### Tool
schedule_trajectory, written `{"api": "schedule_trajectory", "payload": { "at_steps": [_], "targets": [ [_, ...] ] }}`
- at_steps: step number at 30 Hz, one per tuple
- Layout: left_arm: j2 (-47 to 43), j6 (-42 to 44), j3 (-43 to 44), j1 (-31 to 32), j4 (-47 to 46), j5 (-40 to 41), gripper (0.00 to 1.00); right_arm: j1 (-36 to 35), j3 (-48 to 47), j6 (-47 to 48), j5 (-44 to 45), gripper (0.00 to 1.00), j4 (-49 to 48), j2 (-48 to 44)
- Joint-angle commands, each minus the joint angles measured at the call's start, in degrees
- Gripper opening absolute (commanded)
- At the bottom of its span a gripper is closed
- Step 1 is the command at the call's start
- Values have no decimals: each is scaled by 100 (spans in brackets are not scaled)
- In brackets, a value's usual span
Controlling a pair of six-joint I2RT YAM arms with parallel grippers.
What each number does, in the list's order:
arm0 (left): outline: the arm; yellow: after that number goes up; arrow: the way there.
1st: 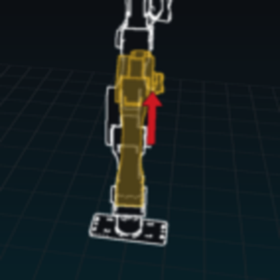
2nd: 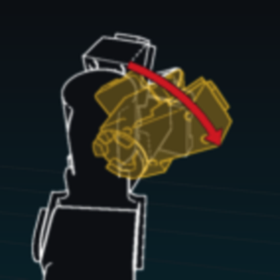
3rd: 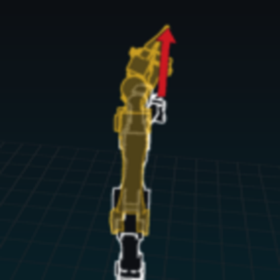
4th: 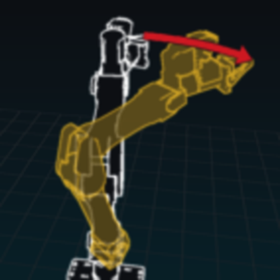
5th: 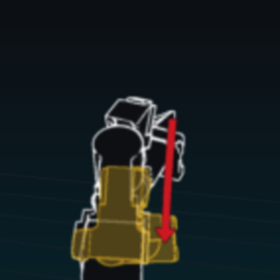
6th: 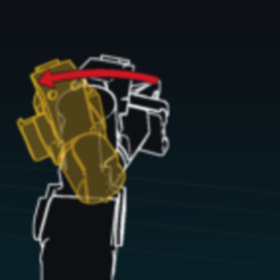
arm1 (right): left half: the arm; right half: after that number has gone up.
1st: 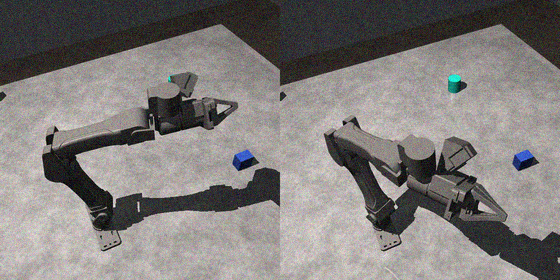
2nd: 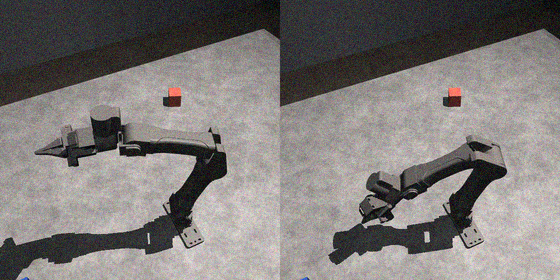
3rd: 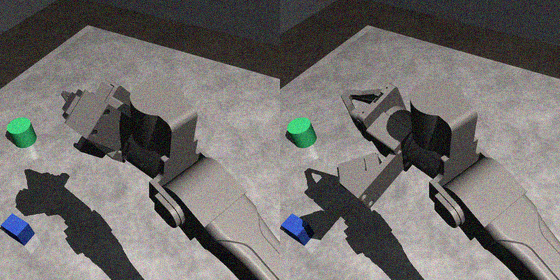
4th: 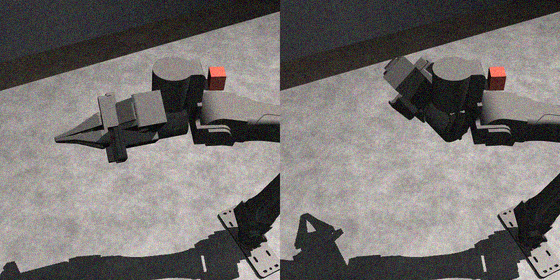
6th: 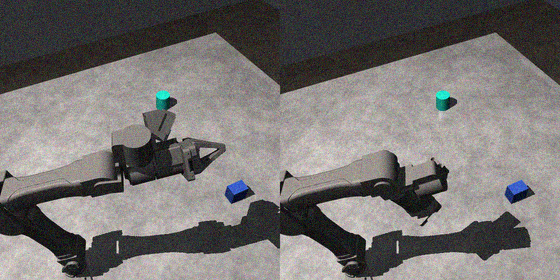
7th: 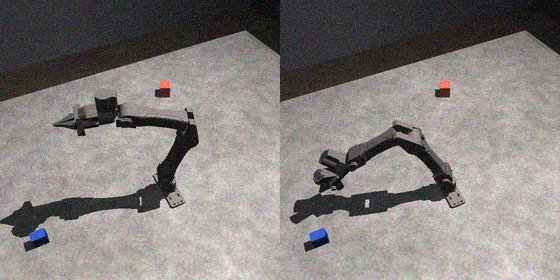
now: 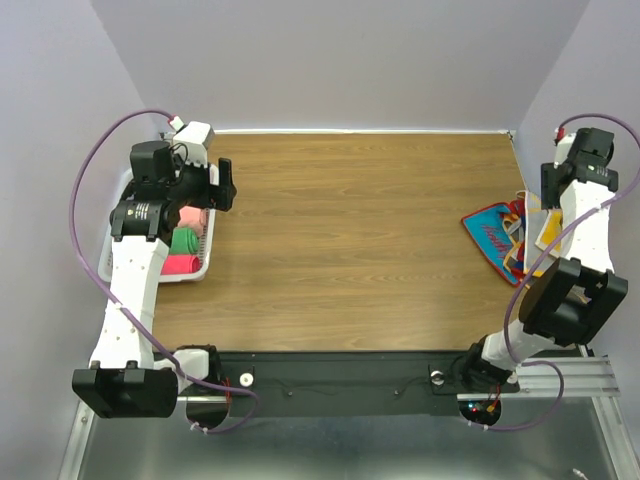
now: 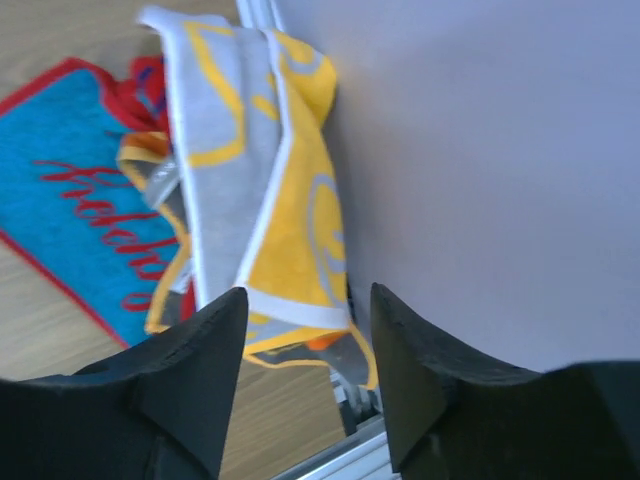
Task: Roll the towels
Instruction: Grab a towel with the right arm
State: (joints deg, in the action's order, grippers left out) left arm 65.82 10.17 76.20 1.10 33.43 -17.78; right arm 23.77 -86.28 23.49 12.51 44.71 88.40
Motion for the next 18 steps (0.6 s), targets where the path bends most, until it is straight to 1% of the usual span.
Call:
{"api": "schedule_trajectory", "payload": {
  "at_steps": [1,8,11,12,15,18],
  "targets": [
    [-87,-42,220,4,-117,-147,99,364,-214,464,112,55,-349,361],
    [-8,-68,202,4,-126,-182,99,418,147,332,-380,54,-322,520],
    [10,-86,211,4,-152,-182,99,418,610,323,-582,54,-270,424],
    [18,-86,211,4,-161,-182,99,418,612,341,-583,54,-261,354],
    [36,-103,149,4,-179,-226,99,418,1164,385,-882,54,-252,108],
    [89,-165,175,13,-188,-313,99,418,1324,429,-873,54,-261,142]
  ]
}}
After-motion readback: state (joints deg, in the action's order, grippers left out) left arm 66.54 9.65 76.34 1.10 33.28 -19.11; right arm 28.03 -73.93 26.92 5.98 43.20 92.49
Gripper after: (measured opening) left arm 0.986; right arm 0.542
